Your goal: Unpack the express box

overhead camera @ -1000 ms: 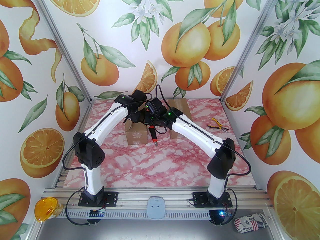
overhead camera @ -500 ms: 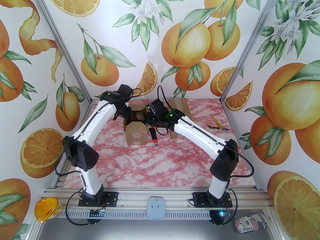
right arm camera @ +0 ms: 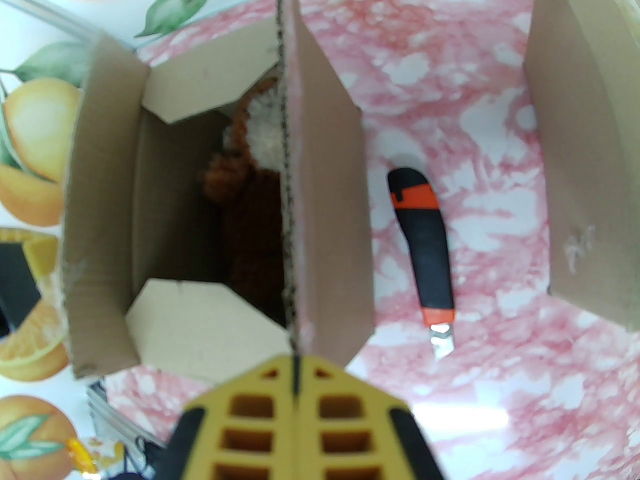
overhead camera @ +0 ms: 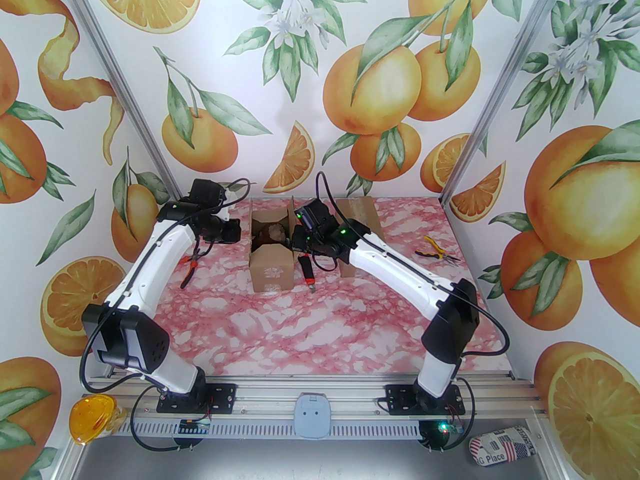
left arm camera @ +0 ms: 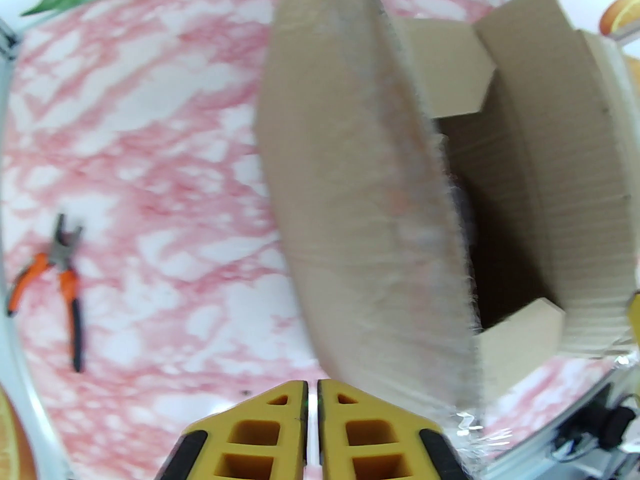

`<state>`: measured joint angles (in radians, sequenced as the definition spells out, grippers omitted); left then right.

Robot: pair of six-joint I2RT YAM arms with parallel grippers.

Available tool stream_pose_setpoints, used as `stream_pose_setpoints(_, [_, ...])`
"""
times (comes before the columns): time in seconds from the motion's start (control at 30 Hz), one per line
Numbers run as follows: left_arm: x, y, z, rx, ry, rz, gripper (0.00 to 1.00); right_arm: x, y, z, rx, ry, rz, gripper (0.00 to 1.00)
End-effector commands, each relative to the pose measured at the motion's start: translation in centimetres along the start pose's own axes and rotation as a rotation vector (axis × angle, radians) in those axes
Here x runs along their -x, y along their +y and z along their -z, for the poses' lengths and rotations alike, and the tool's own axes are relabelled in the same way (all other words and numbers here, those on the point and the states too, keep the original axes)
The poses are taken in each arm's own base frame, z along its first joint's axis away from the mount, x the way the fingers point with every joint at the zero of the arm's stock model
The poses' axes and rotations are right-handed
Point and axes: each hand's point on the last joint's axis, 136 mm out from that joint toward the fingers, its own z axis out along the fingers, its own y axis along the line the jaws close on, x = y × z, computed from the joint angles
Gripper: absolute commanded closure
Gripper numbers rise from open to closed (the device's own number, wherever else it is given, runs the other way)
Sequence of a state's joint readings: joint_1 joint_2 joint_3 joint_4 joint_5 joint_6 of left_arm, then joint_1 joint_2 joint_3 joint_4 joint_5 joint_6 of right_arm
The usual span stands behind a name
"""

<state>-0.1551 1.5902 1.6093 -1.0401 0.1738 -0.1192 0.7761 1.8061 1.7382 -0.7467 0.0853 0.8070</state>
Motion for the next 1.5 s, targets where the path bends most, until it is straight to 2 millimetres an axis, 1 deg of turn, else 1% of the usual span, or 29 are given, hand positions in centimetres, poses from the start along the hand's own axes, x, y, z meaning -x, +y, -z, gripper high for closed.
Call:
stream_pose_setpoints(0.0, [3.2, -1.8, 2.9, -0.036, -0.136, -0.007, 0.58, -0.6, -0.2, 0.0, -0.004, 0.028, 0.002, 1.00])
stream_pose_setpoints(0.03, [3.5, -2.0, 3.2, -0.025, -0.148, -0.016, 0.54, -0.7, 0.0, -0.1, 0.000, 0.030, 0.004, 1.00])
stream_pose_setpoints(0.07, [3.7, -2.3, 3.6, -0.009, -0.159, -0.026, 0.48, -0.8, 0.1, -0.3, 0.001, 0.033, 0.004, 1.00])
stream_pose_setpoints(0.13, [3.9, -2.9, 3.6, 0.018, -0.163, -0.056, 0.38, -0.8, 0.3, -0.4, 0.005, 0.036, 0.005, 1.00])
stream_pose_setpoints(0.2, [3.3, -3.2, 2.3, 0.054, -0.125, -0.093, 0.33, -0.9, 0.5, -0.6, 0.005, 0.040, 0.007, 1.00])
stream_pose_setpoints(0.23, [2.9, -3.2, 1.6, 0.070, -0.098, -0.105, 0.32, -0.8, 0.5, -0.6, 0.004, 0.038, 0.008, 1.00])
stream_pose_setpoints(0.3, [1.9, -2.5, -0.4, 0.100, -0.028, -0.105, 0.31, -0.7, 0.7, -0.6, 0.007, 0.038, 0.010, 1.00])
stream_pose_setpoints(0.37, [1.2, -2.3, -1.8, 0.104, 0.013, -0.102, 0.33, -0.6, 0.7, -0.4, 0.003, 0.033, 0.015, 1.00])
stream_pose_setpoints(0.43, [0.9, -2.1, -2.7, 0.110, 0.034, -0.106, 0.37, -0.5, 0.6, -0.3, -0.004, 0.028, 0.018, 1.00])
stream_pose_setpoints(0.53, [0.9, -1.6, -2.7, 0.135, 0.039, -0.118, 0.48, -0.4, 0.3, 0.0, -0.016, 0.020, 0.023, 1.00])
stream_pose_setpoints(0.7, [0.9, -0.7, -1.9, 0.117, 0.024, -0.106, 0.76, -0.7, -0.3, -0.2, -0.027, 0.024, 0.018, 1.00])
stream_pose_setpoints(0.83, [0.6, -0.2, -1.9, 0.075, 0.034, -0.079, 0.93, -0.7, -0.5, -0.2, -0.030, 0.024, 0.018, 0.99])
stream_pose_setpoints(0.9, [0.9, -0.4, -1.5, 0.043, 0.013, -0.081, 0.98, -0.6, -0.7, -0.2, -0.037, 0.018, 0.020, 0.95])
stream_pose_setpoints(0.93, [1.2, -0.5, -1.2, 0.032, -0.006, -0.083, 1.00, -0.6, -0.8, -0.2, -0.039, 0.019, 0.021, 0.92])
stream_pose_setpoints(1.07, [3.0, -1.5, 1.2, -0.006, -0.121, -0.158, 1.00, -0.3, -1.3, 0.1, -0.048, 0.013, 0.044, 0.68])
stream_pose_setpoints(1.17, [3.9, -2.0, 3.5, -0.004, -0.194, -0.267, 1.00, 1.0, -1.3, 1.1, -0.066, -0.023, 0.100, 0.57])
stream_pose_setpoints(1.23, [4.2, -2.2, 4.9, 0.009, -0.226, -0.321, 1.00, 2.4, -0.7, 2.3, -0.063, -0.063, 0.179, 0.53])
stream_pose_setpoints(1.3, [4.3, -2.3, 6.2, 0.021, -0.250, -0.368, 1.00, 3.6, 0.4, 3.5, -0.040, -0.088, 0.290, 0.49])
stream_pose_setpoints(1.37, [4.2, -2.3, 7.3, 0.040, -0.268, -0.414, 1.00, 4.9, 2.1, 5.1, -0.003, -0.119, 0.401, 0.46])
stream_pose_setpoints(1.47, [4.0, -2.4, 8.5, 0.078, -0.292, -0.478, 1.00, 7.1, 4.4, 7.5, 0.064, -0.215, 0.500, 0.42])
